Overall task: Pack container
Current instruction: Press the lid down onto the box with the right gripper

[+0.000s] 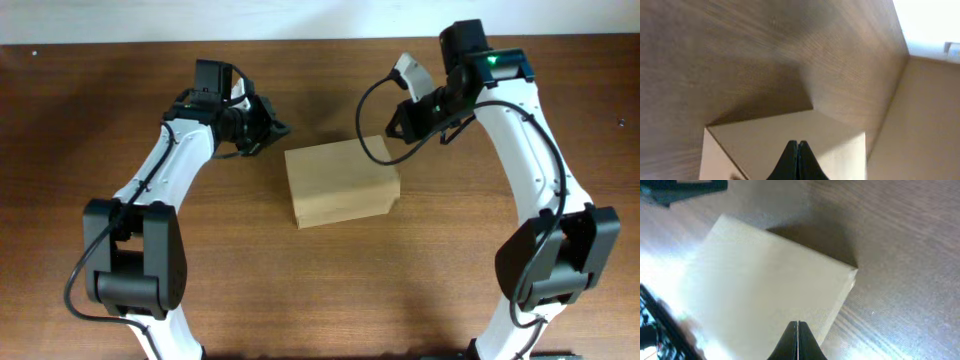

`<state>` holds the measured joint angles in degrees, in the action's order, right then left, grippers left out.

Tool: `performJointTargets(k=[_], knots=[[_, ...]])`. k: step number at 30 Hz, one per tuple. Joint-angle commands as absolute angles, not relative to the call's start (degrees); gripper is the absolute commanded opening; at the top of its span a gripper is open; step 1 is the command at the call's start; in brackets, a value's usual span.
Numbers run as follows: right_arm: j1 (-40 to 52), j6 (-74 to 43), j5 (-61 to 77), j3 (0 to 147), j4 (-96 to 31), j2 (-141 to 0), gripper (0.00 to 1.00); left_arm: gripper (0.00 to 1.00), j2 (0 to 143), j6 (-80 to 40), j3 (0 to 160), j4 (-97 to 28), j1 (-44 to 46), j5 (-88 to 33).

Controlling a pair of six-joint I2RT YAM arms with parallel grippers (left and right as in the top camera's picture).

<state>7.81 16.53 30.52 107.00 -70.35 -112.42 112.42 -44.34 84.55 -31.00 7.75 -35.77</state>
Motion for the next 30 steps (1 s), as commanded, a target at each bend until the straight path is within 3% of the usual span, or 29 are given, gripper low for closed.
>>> performJointTargets(k=[1,12,30], knots=[[12.16,17.74,26.15,107.7,-71.88,-107.85,0.03,0.02,112.81,-37.6,89.89,-37.36,7.7,-29.15],[31.18,2.66,7.84,106.87,-73.78,-110.06,0.03,0.02,112.81,-35.05,101.12,-59.27,7.73,-9.13],[32.88,-8.51,7.27,86.63,-60.84,-111.02,0.04,0.02,112.81,-35.07,101.36,-62.37,7.7,-4.86]])
